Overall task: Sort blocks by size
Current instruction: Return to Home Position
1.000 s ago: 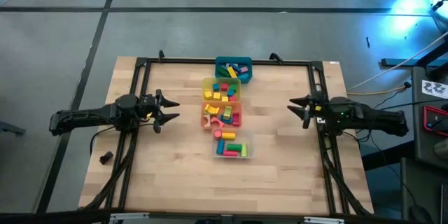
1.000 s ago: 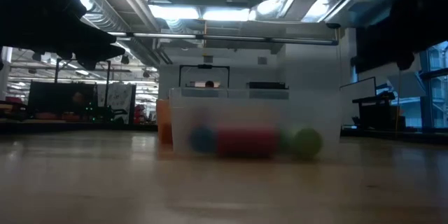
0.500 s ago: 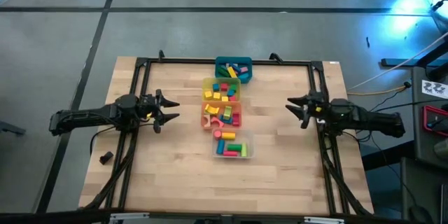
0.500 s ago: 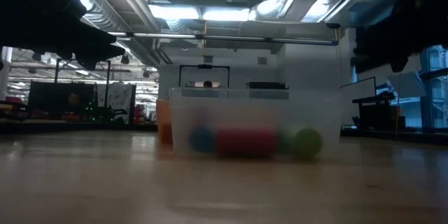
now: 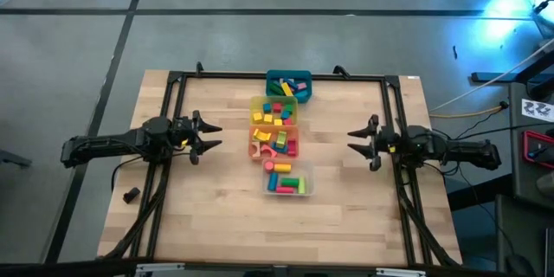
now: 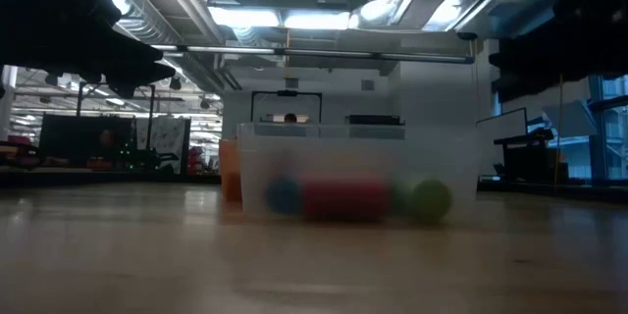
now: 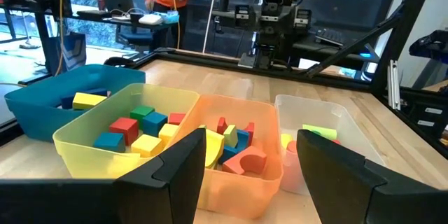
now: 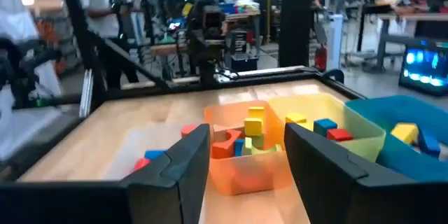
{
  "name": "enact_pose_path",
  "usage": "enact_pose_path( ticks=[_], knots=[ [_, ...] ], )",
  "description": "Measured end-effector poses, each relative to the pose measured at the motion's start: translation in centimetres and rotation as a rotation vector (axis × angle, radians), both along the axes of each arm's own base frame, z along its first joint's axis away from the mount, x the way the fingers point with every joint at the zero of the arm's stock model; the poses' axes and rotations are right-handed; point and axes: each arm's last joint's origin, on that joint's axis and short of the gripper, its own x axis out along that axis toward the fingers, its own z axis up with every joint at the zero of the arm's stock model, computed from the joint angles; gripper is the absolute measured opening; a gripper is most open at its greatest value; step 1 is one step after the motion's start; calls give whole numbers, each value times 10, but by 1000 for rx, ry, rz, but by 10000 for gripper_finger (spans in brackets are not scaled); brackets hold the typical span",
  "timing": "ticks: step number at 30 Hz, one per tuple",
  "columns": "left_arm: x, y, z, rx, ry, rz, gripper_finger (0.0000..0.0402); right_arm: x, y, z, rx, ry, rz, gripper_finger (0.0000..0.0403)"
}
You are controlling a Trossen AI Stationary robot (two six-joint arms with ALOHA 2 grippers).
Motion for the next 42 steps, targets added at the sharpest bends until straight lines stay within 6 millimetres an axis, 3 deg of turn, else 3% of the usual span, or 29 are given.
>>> enact_pose_path(
  ticks=[5, 42],
  knots=[
    [0, 0, 0, 0, 0, 0, 210, 0, 1, -1, -62, 9, 21, 186],
    [0, 0, 0, 0, 0, 0, 210, 0, 0, -2, -61, 14, -5, 186]
  ],
)
